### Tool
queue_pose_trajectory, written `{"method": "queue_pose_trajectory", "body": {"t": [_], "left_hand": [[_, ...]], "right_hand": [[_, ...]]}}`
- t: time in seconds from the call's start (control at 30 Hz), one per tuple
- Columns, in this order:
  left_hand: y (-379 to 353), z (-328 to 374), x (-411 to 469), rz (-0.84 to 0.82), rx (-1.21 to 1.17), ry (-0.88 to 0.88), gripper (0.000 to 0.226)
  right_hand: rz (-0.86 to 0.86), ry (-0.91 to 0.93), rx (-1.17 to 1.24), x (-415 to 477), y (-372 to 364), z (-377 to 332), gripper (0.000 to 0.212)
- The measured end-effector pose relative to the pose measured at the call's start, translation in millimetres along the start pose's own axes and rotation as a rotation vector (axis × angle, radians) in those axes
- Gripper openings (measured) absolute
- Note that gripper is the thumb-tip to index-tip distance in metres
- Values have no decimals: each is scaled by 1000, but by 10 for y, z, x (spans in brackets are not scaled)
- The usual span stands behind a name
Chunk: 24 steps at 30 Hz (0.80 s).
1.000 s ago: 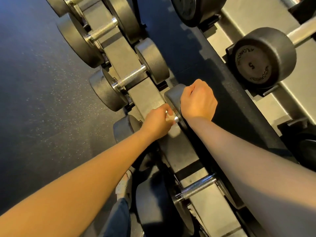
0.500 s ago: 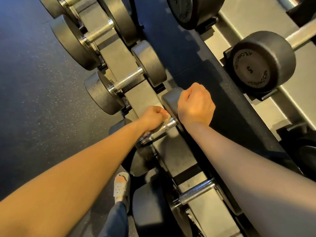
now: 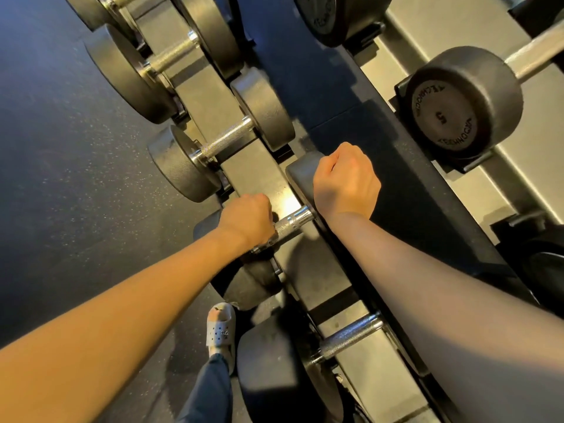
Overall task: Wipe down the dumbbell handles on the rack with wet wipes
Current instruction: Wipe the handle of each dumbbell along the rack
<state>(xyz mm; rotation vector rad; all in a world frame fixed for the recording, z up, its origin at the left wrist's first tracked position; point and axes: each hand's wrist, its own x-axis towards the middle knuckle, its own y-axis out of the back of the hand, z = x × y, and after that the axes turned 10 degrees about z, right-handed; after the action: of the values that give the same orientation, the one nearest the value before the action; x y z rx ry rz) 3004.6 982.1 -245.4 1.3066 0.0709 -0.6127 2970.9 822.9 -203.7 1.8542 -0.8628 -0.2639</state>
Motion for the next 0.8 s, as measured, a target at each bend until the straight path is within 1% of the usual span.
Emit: {"method": "queue_pose_trajectory", "body": {"t": [0.03,0.07,0.1,0.13,0.17,0.23,0.3,0.33,0.37,0.43,0.53,0.6,0.63,0.7,0.77,0.8], "left_hand": [[-9,44,-37,61,-141,34,8],[-39,116,-75,92,-313,74,7],[-82,209,-111,109,-462,97,11],[-140,294,-141,130,-534,75,16],[-190,373,-168,164,-542,5,20],[-310,463,-210,260,-400,-169,25],[-393,430,-217,337,-206,-237,18],[-422,395,-219,345,-86,-249,18],[-428,369,-230,336,35,-256,19],[-393,337,-268,327,197,-272,21],[-315,268,-347,196,376,-240,4],[-239,196,-372,145,507,-193,5],[-193,179,-381,112,547,-179,7],[-122,178,-385,36,552,-167,10],[-83,153,-311,-21,465,-179,18],[-47,128,-245,-44,346,-174,21]], "right_hand": [[1,1,5,-2,-3,3,21],[1,0,5,-3,-5,4,22],[2,-1,1,-3,-6,3,22],[6,-2,-6,-4,-7,2,21],[11,-3,-14,-6,-10,-1,21],[21,-3,-18,-6,-14,-2,19],[31,-2,-17,-5,-21,-1,18],[31,-2,-19,-5,-20,-2,18],[31,-4,-20,-8,-23,-1,18],[39,-9,-14,-11,-23,-1,18],[36,-15,0,-10,-21,9,18],[17,-15,11,-3,-13,14,19],[10,-13,14,0,-10,18,19],[9,-10,16,-5,-8,24,20],[13,-5,13,-15,-11,18,20],[15,-5,9,-16,-12,17,21]]}}
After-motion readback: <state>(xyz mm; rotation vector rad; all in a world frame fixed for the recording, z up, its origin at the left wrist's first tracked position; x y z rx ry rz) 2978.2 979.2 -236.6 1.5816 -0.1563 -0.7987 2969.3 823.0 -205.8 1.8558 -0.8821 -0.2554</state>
